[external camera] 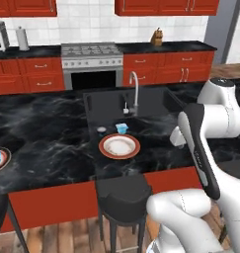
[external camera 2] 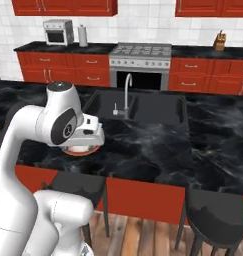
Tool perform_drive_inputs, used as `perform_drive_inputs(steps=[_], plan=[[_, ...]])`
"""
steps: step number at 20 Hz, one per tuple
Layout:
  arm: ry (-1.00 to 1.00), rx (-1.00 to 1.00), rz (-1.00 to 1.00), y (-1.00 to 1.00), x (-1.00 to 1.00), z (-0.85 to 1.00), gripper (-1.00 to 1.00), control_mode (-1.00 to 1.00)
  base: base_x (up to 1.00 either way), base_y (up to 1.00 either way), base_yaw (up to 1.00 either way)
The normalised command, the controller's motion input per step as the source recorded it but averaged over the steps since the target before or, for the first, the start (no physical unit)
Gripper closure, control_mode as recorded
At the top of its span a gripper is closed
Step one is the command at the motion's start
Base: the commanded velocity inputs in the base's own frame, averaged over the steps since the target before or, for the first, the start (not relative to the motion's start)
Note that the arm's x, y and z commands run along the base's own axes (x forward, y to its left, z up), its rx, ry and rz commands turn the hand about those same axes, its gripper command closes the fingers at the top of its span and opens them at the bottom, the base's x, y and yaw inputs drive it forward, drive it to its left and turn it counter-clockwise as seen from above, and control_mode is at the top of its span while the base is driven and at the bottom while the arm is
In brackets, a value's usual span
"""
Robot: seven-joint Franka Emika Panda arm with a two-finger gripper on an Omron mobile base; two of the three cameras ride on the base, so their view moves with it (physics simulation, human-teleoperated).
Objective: Place two yogurt containers on each plate.
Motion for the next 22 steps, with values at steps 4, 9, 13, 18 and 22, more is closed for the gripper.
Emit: perform_drive_inputs(steps=[4,9,13,18,22], plan=[[0.00,0.00,0.00,0.00,0.00,0.00,-1.00,1.00,1.00,0.05,0.23],[0.00,0.00,0.00,0.00,0.00,0.00,-1.00,1.00,0.98,0.04,0.29],[0.00,0.00,0.00,0.00,0.00,0.00,-1.00,1.00,0.24,0.00,0.08],[0.00,0.00,0.00,0.00,0.00,0.00,-1.00,1.00,0.00,0.00,0.00],[0.00,0.00,0.00,0.13,0.06,0.05,-1.00,-1.00,0.00,0.00,0.00]])
